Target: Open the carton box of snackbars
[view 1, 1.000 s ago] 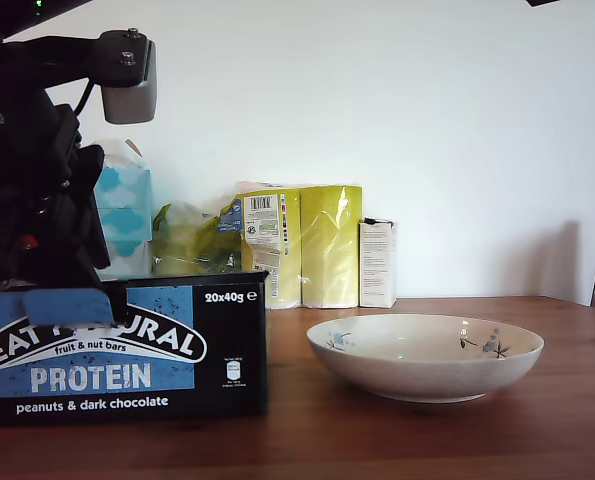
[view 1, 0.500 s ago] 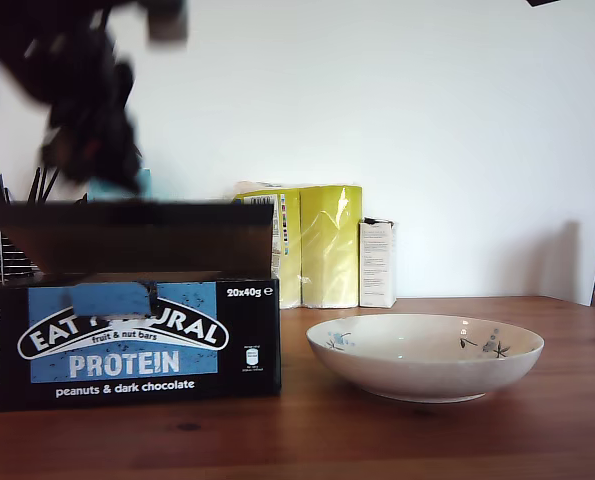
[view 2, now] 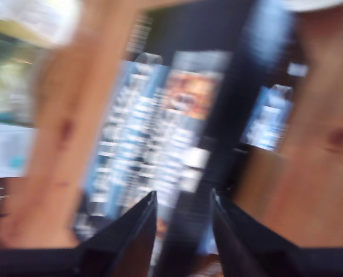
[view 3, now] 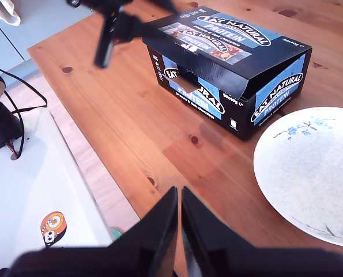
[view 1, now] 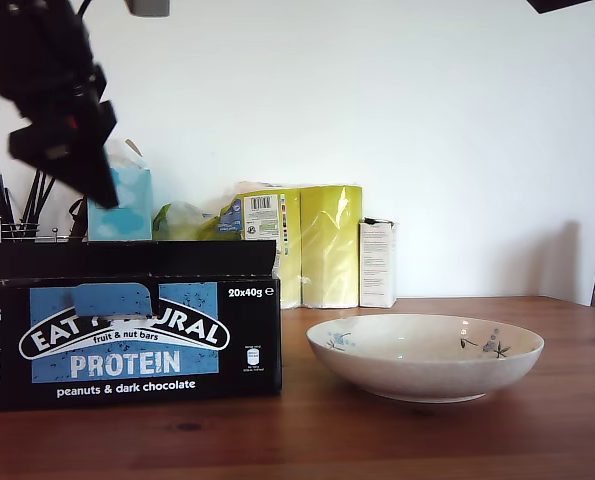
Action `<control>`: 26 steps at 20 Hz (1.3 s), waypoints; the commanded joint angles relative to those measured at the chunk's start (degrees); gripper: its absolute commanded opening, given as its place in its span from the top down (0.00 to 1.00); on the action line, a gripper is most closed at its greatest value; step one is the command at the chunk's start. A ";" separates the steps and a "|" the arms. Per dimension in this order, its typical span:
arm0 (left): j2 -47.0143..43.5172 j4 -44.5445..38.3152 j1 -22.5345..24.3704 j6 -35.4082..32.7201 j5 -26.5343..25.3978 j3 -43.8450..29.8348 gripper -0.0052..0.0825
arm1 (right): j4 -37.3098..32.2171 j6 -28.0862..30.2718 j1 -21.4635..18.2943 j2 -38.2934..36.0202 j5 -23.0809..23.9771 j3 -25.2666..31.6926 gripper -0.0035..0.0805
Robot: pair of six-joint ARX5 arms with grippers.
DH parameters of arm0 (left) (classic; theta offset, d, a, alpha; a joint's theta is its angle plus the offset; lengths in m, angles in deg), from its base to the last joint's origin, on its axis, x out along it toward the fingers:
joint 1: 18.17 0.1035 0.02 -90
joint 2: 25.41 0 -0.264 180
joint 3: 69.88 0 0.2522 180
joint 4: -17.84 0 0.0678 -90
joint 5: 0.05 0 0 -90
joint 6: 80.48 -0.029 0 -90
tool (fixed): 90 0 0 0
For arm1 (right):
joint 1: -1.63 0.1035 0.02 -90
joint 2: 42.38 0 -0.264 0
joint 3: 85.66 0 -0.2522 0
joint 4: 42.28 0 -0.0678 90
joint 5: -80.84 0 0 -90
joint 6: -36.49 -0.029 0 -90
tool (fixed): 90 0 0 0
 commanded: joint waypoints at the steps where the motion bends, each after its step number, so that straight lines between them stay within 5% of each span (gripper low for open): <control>1: 0.50 1.86 0.81 2.91 3.96 -1.18 0.79 | 0.02 0.98 0.26 -0.13 -0.09 0.00 0.97; 3: 0.61 2.29 2.21 2.89 8.76 -1.22 0.95 | 0.00 1.11 0.26 -0.13 -0.09 0.00 0.97; 5: 0.66 0.72 3.23 2.75 13.42 -1.33 0.97 | 0.20 1.11 0.26 -0.13 -0.09 0.00 0.97; 8: 0.66 -2.86 4.11 0.31 13.33 -2.34 0.97 | 0.22 1.14 0.26 -0.13 -0.09 0.00 0.97; 19: 0.59 -15.65 -2.05 0.68 3.74 -11.74 0.97 | 0.22 1.99 0.26 -0.13 -0.07 0.00 0.97; 26: 0.68 -20.22 -0.87 -1.09 1.36 -14.36 0.97 | 0.22 2.21 0.26 -0.13 -0.07 0.00 0.97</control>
